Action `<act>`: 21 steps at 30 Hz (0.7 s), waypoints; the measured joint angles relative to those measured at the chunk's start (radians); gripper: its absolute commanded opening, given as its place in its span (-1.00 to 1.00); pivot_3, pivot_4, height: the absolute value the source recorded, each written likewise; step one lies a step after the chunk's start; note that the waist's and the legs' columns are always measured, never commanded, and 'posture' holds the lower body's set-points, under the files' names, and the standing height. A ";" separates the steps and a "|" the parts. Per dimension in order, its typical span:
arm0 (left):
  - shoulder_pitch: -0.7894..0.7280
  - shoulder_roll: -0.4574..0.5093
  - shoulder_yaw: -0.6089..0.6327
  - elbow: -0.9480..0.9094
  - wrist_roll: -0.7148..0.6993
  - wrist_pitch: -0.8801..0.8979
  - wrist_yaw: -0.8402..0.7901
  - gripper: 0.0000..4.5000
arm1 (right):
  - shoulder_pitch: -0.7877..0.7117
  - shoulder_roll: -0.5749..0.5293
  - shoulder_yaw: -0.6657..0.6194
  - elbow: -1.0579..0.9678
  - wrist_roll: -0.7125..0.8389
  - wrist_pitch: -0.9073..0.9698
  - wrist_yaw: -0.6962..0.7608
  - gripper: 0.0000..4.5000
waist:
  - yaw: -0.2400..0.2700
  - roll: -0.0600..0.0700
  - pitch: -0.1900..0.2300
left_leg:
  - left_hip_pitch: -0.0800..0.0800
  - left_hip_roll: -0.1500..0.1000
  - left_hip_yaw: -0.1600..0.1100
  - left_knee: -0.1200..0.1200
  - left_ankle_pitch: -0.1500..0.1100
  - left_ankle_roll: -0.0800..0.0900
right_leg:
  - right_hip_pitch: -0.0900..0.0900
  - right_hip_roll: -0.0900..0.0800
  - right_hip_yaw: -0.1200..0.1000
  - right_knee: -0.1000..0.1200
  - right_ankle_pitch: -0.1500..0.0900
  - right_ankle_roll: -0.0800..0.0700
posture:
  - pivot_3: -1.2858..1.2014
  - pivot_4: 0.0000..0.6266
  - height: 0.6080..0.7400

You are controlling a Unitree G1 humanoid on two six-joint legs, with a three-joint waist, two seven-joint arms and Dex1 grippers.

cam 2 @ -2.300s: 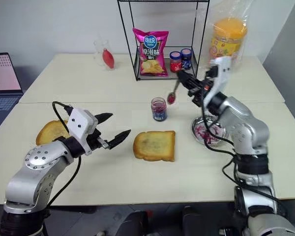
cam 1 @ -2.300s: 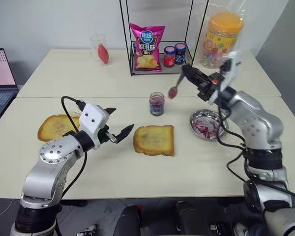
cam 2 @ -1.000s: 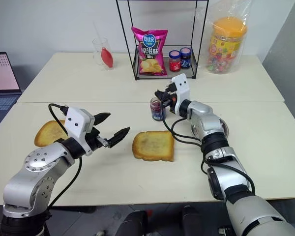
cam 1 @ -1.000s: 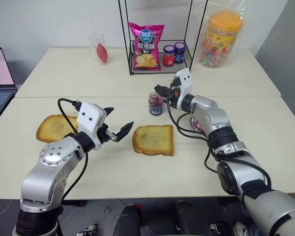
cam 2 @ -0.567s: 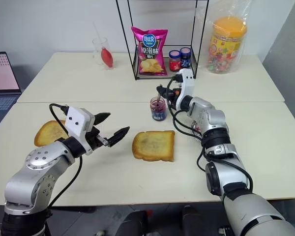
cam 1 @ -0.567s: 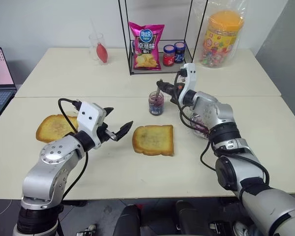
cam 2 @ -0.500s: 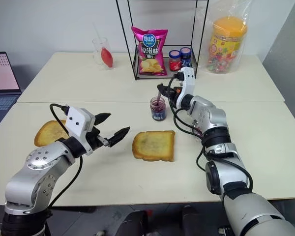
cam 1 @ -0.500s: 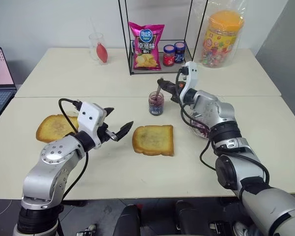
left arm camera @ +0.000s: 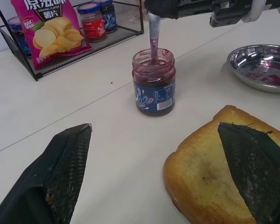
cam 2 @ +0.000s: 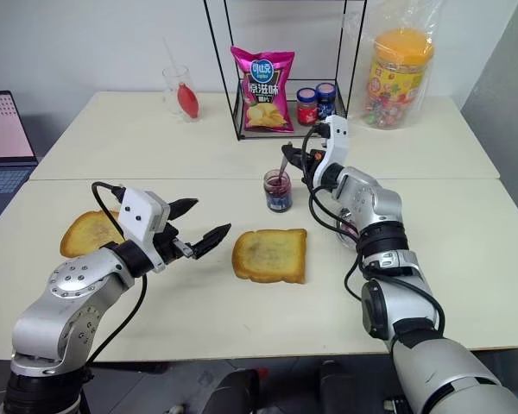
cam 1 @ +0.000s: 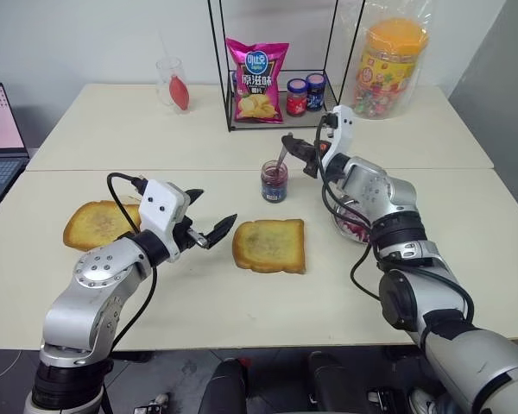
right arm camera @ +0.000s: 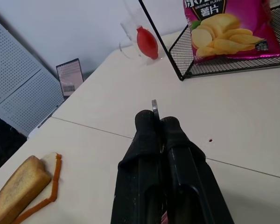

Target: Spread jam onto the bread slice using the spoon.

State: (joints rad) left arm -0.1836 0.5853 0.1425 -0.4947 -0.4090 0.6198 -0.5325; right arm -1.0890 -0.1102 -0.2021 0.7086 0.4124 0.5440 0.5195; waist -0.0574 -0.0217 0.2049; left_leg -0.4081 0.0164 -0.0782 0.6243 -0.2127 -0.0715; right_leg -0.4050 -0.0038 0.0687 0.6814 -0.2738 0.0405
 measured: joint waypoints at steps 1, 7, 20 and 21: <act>0.000 0.000 0.000 0.000 0.000 0.000 0.000 1.00 | -0.001 0.000 -0.004 0.000 0.002 0.000 -0.001 -0.97 | 0.000 0.000 0.000 | 0.000 0.000 0.000 0.000 0.000 0.000 | 0.000 0.000 0.000 0.000 0.000 0.000 | 0.03 -0.52 1.00; -0.006 0.000 0.000 0.017 0.000 -0.001 -0.002 1.00 | -0.004 0.002 -0.039 0.000 0.041 0.034 -0.020 -0.97 | 0.000 0.000 0.000 | 0.000 0.000 0.000 0.000 0.000 0.000 | 0.000 0.000 0.000 0.000 0.000 0.000 | 0.03 -0.52 1.00; -0.016 0.000 -0.021 0.023 0.000 -0.015 -0.003 1.00 | -0.004 0.007 -0.080 0.000 0.084 0.106 -0.070 -0.97 | 0.000 0.000 0.000 | 0.000 0.000 0.000 0.000 0.000 0.000 | 0.000 0.000 0.000 0.000 0.000 0.000 | 0.03 -0.52 1.00; -0.016 0.000 -0.021 0.024 0.000 -0.015 -0.003 1.00 | -0.004 0.007 -0.088 0.000 0.089 0.113 -0.076 -0.97 | 0.000 0.000 0.000 | 0.000 0.000 0.000 0.000 0.000 0.000 | 0.000 0.000 0.000 0.000 0.000 0.000 | 0.03 -0.52 1.00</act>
State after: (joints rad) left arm -0.1998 0.5849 0.1218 -0.4711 -0.4091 0.6049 -0.5354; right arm -1.0929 -0.1035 -0.2902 0.7087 0.5011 0.6569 0.4430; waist -0.0574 -0.0218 0.2049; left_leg -0.4083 0.0164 -0.0781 0.6242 -0.2127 -0.0715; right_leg -0.4050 -0.0038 0.0687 0.6813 -0.2738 0.0404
